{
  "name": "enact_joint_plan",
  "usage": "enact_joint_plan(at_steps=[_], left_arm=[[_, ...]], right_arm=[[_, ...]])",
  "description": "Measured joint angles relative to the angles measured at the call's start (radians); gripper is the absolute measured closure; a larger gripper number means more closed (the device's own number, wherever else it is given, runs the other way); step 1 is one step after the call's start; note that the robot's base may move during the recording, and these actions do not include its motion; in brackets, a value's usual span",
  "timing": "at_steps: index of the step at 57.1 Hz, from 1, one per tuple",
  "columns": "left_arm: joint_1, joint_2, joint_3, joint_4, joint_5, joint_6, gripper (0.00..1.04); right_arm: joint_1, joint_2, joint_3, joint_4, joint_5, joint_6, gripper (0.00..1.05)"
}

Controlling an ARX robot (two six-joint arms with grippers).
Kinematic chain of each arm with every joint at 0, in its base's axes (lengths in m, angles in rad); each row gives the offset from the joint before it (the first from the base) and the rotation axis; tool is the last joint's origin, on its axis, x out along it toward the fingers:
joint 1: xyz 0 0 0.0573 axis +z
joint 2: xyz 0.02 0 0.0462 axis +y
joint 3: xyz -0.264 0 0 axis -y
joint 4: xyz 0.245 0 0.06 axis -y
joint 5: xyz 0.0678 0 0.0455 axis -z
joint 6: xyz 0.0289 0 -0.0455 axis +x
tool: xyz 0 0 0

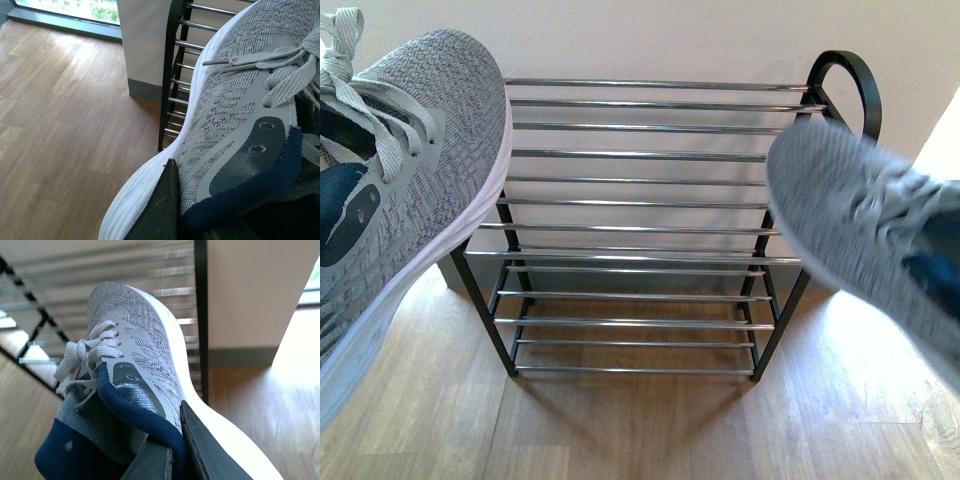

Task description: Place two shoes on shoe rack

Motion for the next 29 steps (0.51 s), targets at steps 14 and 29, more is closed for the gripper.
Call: enact_joint_plan(at_steps=[14,29], left_arm=[[0.000,0.000,0.000,0.000,0.000,0.000,1.03],[0.000,0.000,0.000,0.000,0.000,0.000,1.03]], right_arm=[[0.104,-0.040,0.222,-0.230,0.045,0.127,1.04],[0.235,0.141,0.547,-0.406,0.105,0.327,1.04]])
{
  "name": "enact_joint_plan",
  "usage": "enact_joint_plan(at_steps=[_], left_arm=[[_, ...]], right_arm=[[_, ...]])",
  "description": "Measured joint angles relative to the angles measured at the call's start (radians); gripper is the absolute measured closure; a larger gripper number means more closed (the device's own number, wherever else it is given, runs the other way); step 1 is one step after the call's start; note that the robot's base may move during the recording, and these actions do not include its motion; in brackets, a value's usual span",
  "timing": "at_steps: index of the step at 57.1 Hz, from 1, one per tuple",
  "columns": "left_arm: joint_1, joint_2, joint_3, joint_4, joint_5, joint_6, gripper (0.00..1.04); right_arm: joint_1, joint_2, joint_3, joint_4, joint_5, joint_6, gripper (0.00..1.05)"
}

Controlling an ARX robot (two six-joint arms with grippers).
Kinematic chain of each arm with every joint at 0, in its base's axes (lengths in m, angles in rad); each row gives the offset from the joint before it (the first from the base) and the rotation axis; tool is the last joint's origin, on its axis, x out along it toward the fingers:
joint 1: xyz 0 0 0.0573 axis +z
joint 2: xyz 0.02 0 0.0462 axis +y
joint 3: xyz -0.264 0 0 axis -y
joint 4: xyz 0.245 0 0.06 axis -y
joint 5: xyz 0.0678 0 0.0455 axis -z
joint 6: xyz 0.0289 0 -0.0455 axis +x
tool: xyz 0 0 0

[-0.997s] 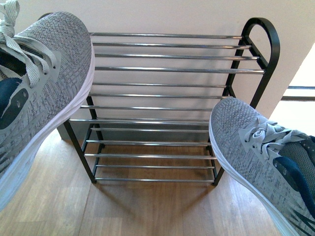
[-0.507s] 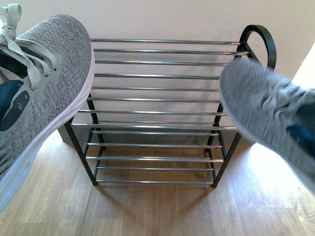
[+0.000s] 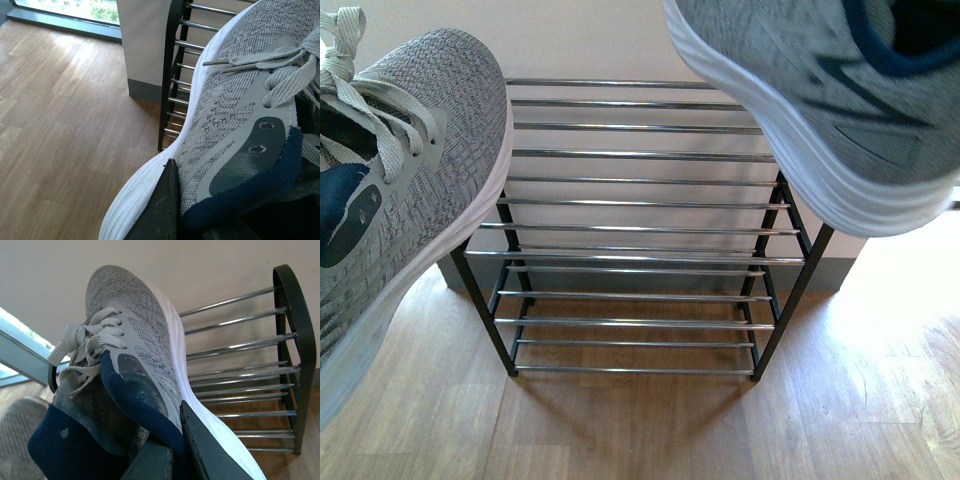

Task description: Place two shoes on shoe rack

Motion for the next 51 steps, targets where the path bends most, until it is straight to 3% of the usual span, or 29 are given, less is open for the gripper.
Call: enact_joint_plan(at_steps=[14,28,51], left_arm=[[0.000,0.000,0.000,0.000,0.000,0.000,1.03],[0.000,0.000,0.000,0.000,0.000,0.000,1.03],[0.000,0.000,0.000,0.000,0.000,0.000,1.03]], right_arm=[[0.051,0.282,0.307,-0.118,0.165,0.083,1.04],[0.044,0.477,0.462,-0.171,0.273,0.107,1.04],[-0.013,0.657,0.608,-0.225,0.319,0.118,1.04]])
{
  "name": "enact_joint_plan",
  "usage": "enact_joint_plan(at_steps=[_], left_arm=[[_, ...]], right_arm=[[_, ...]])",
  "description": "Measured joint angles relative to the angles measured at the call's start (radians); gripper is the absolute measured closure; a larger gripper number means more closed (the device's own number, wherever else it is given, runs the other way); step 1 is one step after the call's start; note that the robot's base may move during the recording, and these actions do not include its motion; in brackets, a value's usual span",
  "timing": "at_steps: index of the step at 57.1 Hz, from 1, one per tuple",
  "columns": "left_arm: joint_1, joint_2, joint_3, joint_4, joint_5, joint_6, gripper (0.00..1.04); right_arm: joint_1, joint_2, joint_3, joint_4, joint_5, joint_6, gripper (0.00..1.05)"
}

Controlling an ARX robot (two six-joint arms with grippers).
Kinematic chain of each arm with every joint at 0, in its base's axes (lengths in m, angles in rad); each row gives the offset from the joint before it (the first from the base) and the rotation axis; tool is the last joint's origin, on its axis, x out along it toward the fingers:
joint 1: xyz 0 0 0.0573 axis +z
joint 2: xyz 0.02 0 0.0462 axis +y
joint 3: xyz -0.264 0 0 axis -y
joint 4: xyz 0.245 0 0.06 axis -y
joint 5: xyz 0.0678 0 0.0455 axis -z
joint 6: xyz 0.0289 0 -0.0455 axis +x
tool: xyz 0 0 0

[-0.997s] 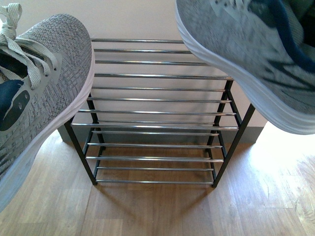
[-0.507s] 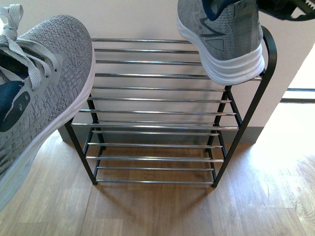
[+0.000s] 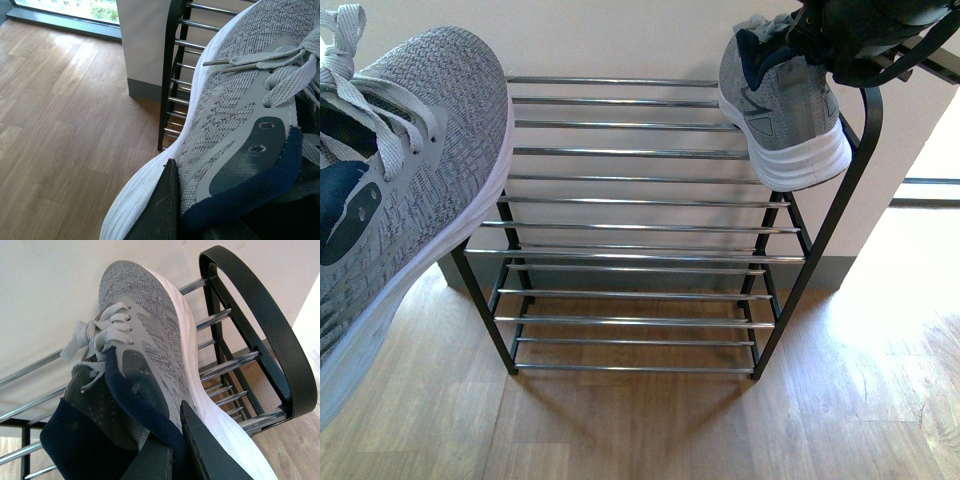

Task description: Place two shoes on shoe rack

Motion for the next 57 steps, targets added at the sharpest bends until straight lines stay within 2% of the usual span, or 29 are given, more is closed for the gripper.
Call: enact_joint_plan(at_steps=[19,27,31,36,48,50,57], left_arm=[[0.000,0.000,0.000,0.000,0.000,0.000,1.03],[0.000,0.000,0.000,0.000,0.000,0.000,1.03],[0.000,0.000,0.000,0.000,0.000,0.000,1.03],[0.000,0.000,0.000,0.000,0.000,0.000,1.03],[0.000,0.000,0.000,0.000,0.000,0.000,1.03],[0.000,0.000,0.000,0.000,0.000,0.000,1.03],[0.000,0.000,0.000,0.000,0.000,0.000,1.03]], right_arm=[[-0.027,0.058,0.048,0.030,-0.013,-0.017,1.03],[-0.034,0.054,0.043,0.080,-0.023,-0.045,0.84],[-0.040,0.025,0.009,0.117,-0.048,-0.066,0.70],[-0.043,-0.074,-0.085,0.161,-0.124,-0.098,0.48],[-0.062,-0.304,-0.303,0.293,-0.314,-0.190,0.12],[-0.068,-0.347,-0.351,0.321,-0.350,-0.200,0.08],[-0.083,-0.473,-0.489,0.394,-0.424,-0.252,0.09]])
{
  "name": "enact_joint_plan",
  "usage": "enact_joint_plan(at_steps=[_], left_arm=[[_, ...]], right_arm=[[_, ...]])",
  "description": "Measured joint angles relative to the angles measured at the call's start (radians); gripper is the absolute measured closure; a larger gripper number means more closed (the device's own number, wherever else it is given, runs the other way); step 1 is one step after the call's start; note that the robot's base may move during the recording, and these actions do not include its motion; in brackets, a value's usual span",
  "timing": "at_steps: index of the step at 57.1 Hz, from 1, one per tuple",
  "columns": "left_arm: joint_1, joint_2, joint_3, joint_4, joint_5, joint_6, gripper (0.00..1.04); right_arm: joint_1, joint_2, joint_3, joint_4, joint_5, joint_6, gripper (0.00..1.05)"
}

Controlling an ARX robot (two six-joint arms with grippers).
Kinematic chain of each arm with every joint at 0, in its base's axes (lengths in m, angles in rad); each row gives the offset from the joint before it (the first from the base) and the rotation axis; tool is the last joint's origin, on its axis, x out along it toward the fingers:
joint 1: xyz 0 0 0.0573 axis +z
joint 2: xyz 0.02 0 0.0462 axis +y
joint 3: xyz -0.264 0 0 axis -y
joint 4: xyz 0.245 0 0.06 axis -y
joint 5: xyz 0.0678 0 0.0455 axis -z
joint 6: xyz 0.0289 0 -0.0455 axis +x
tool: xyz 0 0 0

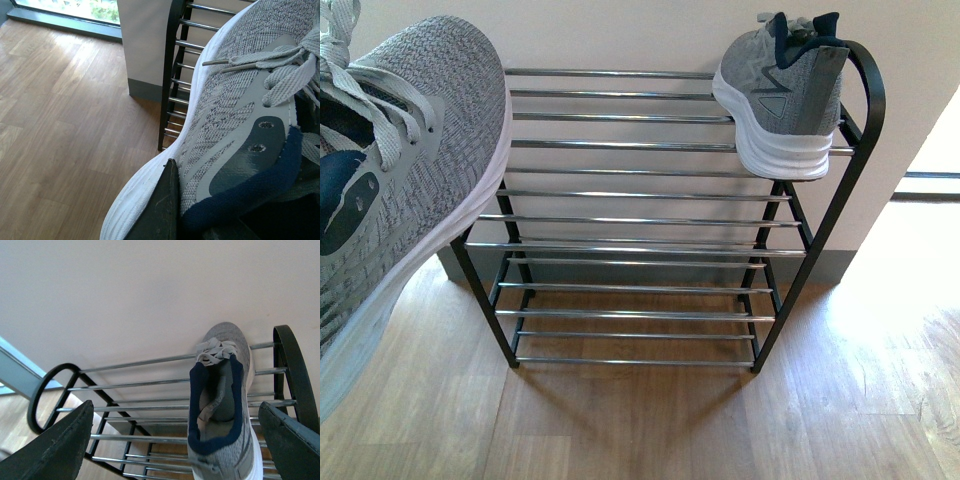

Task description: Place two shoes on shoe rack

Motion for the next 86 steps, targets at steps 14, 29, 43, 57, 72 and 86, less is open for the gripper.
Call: enact_joint_plan(at_steps=[14,29,43,57,72,86], left_arm=[[0.000,0.000,0.000,0.000,0.000,0.000,1.03],[0.000,0.000,0.000,0.000,0.001,0.000,1.03],[0.000,0.000,0.000,0.000,0.001,0.000,1.03],[0.000,0.000,0.000,0.000,0.000,0.000,1.03],[0.000,0.000,0.000,0.000,0.000,0.000,1.03],[0.000,0.000,0.000,0.000,0.000,0.000,1.03]], right_arm=[[-0.047,-0.282,-0.307,0.095,-0.074,-0.085,0.09],[-0.106,-0.394,-0.492,0.189,0.006,-0.103,0.12],[-0.105,-0.505,-0.615,0.224,0.040,-0.330,0.55],[-0.105,-0.643,-0.700,0.173,0.041,-0.356,0.99],[-0.104,-0.771,-0.752,0.094,0.041,-0.360,1.03],[-0.104,-0.864,-0.798,0.061,0.041,-0.360,1.03]])
